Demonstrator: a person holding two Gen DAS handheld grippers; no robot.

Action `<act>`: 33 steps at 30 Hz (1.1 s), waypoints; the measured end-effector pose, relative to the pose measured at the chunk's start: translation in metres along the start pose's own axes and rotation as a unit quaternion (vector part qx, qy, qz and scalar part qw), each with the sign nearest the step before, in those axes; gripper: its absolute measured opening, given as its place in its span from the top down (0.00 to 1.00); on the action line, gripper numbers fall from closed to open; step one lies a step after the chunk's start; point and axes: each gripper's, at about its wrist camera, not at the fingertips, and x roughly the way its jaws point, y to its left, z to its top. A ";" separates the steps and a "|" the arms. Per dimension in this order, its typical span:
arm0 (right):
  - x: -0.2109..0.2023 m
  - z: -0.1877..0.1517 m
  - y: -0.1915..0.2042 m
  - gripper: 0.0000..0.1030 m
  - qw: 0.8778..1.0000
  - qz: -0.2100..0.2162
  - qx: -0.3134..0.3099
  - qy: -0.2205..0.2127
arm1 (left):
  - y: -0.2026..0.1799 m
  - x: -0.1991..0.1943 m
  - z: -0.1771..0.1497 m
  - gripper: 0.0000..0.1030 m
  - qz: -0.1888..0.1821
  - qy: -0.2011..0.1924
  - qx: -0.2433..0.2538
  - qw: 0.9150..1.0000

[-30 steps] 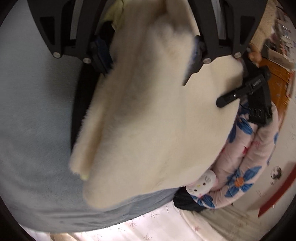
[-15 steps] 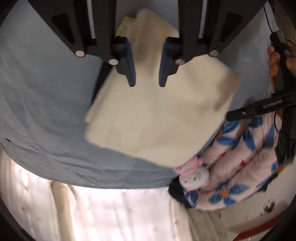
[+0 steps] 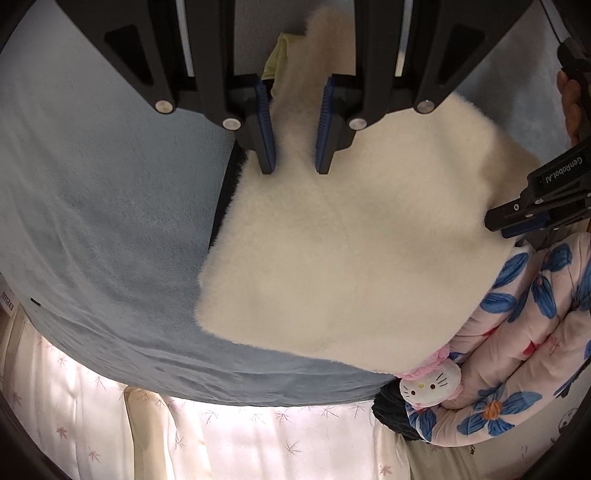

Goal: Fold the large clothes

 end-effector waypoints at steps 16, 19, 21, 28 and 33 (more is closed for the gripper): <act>-0.127 -0.032 -0.020 0.73 0.999 0.020 0.029 0.019 | -0.023 -0.118 -0.024 0.31 0.019 -0.012 -0.042 0.999; -0.168 -0.042 -0.024 0.73 0.999 0.013 0.035 0.017 | -0.034 -0.156 -0.029 0.31 0.024 -0.025 -0.030 0.999; -0.198 -0.049 -0.026 0.73 0.999 0.011 0.035 0.008 | -0.045 -0.188 -0.036 0.31 0.024 -0.032 -0.028 0.999; -0.317 -0.085 -0.028 0.73 0.999 0.014 0.031 -0.031 | -0.081 -0.275 -0.063 0.29 0.024 -0.037 -0.021 0.999; -0.377 -0.124 -0.032 0.56 0.998 0.011 0.022 -0.050 | -0.118 -0.321 -0.104 0.15 0.028 -0.032 0.002 0.999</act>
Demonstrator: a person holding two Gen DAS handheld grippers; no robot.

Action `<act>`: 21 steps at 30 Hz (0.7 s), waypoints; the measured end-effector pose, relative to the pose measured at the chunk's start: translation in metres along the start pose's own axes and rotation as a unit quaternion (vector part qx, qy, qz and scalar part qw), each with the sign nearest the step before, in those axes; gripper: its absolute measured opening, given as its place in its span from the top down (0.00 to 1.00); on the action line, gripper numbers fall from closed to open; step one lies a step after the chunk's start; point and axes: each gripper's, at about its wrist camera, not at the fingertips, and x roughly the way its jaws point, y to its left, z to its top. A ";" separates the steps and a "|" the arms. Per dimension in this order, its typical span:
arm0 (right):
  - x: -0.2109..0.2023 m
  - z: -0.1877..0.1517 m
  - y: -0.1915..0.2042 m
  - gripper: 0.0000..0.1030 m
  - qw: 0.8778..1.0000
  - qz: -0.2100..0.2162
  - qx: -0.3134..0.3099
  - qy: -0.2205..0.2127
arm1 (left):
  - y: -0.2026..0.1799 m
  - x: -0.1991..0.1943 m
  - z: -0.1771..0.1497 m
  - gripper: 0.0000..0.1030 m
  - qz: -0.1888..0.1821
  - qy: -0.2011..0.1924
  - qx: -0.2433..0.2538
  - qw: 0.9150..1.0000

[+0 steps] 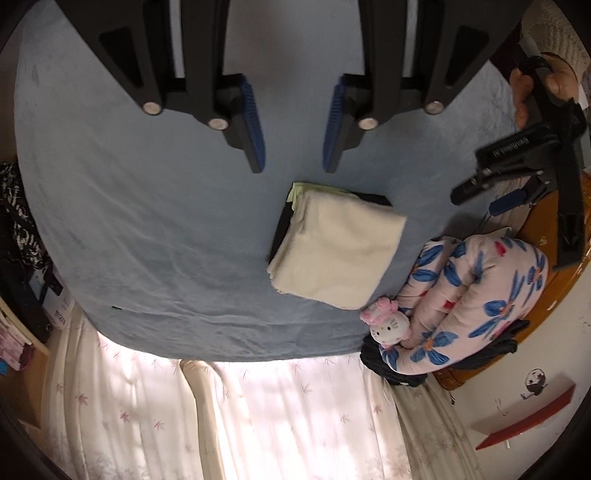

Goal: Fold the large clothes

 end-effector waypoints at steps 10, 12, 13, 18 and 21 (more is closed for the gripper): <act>-0.041 -0.101 -0.018 0.52 1.000 -0.025 -0.006 -0.003 | -0.067 -0.069 -0.102 0.15 -0.025 -0.012 0.021 0.999; -0.043 -0.123 -0.025 0.52 0.999 -0.035 0.003 -0.005 | -0.081 -0.076 -0.124 0.15 -0.035 -0.014 0.024 0.999; -0.044 -0.135 -0.028 0.52 0.999 -0.041 0.009 -0.009 | -0.087 -0.077 -0.134 0.15 -0.038 -0.014 0.021 0.999; -0.048 -0.185 -0.035 0.52 0.997 -0.063 0.030 -0.033 | -0.110 -0.072 -0.174 0.15 -0.045 -0.003 -0.003 0.999; -0.049 -0.207 -0.038 0.51 0.995 -0.070 0.051 -0.045 | -0.119 -0.067 -0.190 0.15 -0.041 0.002 -0.014 0.999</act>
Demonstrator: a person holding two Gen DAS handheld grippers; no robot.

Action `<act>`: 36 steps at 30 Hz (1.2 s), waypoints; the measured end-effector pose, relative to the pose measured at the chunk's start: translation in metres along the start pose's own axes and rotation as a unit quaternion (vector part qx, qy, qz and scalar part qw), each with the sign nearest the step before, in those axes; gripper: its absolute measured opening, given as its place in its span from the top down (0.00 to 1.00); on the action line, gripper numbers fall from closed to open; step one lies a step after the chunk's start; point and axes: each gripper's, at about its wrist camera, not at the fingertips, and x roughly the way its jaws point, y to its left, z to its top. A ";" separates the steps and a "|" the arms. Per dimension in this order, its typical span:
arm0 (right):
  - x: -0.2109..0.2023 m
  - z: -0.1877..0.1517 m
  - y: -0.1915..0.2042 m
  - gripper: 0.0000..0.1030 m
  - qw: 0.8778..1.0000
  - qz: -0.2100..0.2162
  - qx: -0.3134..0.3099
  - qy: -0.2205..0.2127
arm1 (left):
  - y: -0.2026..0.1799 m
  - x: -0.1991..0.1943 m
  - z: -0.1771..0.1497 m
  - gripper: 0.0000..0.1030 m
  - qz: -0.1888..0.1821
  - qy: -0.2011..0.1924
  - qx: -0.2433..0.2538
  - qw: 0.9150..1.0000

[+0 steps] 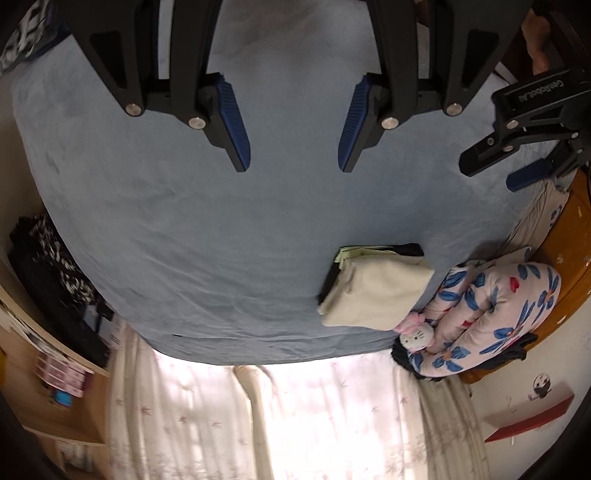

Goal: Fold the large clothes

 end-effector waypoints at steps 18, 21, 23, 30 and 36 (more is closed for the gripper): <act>-0.002 -0.032 0.012 0.51 0.999 -0.011 -0.025 -0.026 | -0.019 0.001 -0.029 0.15 0.033 -0.023 0.025 0.999; 0.001 -0.033 0.011 0.51 1.000 -0.006 -0.023 -0.020 | -0.018 0.001 -0.031 0.15 0.028 -0.019 0.020 0.999; 0.001 -0.034 0.011 0.51 1.000 -0.006 -0.024 -0.019 | -0.017 0.002 -0.032 0.15 0.028 -0.019 0.018 0.999; 0.002 -0.036 0.014 0.51 0.999 -0.009 -0.026 -0.017 | -0.013 0.007 -0.032 0.15 0.022 -0.006 0.006 1.000; 0.004 -0.037 0.013 0.51 0.999 -0.012 -0.027 -0.017 | -0.012 0.011 -0.031 0.15 0.022 -0.002 0.000 1.000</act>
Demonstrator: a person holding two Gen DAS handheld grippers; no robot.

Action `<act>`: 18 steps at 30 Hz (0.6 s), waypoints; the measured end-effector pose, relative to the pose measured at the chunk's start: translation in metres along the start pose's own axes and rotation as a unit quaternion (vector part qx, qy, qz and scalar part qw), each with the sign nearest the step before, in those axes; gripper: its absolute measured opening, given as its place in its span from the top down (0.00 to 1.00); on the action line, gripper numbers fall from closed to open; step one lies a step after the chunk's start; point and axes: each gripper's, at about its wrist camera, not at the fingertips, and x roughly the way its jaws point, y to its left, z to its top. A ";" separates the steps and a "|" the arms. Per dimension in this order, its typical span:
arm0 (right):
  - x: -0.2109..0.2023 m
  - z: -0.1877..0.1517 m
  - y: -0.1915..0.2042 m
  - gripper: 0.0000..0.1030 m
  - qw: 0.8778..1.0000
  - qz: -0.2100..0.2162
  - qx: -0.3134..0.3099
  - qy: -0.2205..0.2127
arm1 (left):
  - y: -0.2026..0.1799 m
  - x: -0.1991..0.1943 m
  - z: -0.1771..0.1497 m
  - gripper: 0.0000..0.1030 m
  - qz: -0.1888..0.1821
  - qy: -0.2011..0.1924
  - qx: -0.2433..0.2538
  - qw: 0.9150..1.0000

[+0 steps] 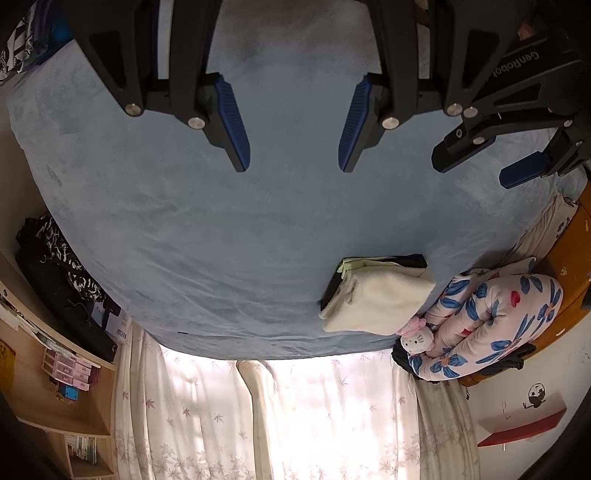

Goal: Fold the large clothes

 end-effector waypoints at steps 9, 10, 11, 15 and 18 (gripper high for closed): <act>0.004 -0.002 -0.002 0.51 1.000 -0.005 -0.005 -0.002 | 0.004 0.004 0.000 0.15 -0.004 0.006 -0.008 1.000; 0.004 -0.001 -0.002 0.51 1.000 -0.004 -0.005 -0.002 | 0.004 0.004 0.000 0.15 -0.005 0.006 -0.008 1.000; 0.004 -0.002 -0.002 0.51 1.000 -0.004 -0.004 -0.003 | 0.004 0.004 0.000 0.15 -0.006 0.006 -0.008 1.000; 0.004 -0.001 -0.003 0.51 1.000 -0.005 -0.006 -0.001 | 0.004 0.005 0.000 0.15 -0.005 0.007 -0.010 1.000; 0.004 -0.002 -0.003 0.51 1.000 -0.005 -0.007 -0.001 | 0.005 0.006 0.001 0.15 -0.006 0.009 -0.010 1.000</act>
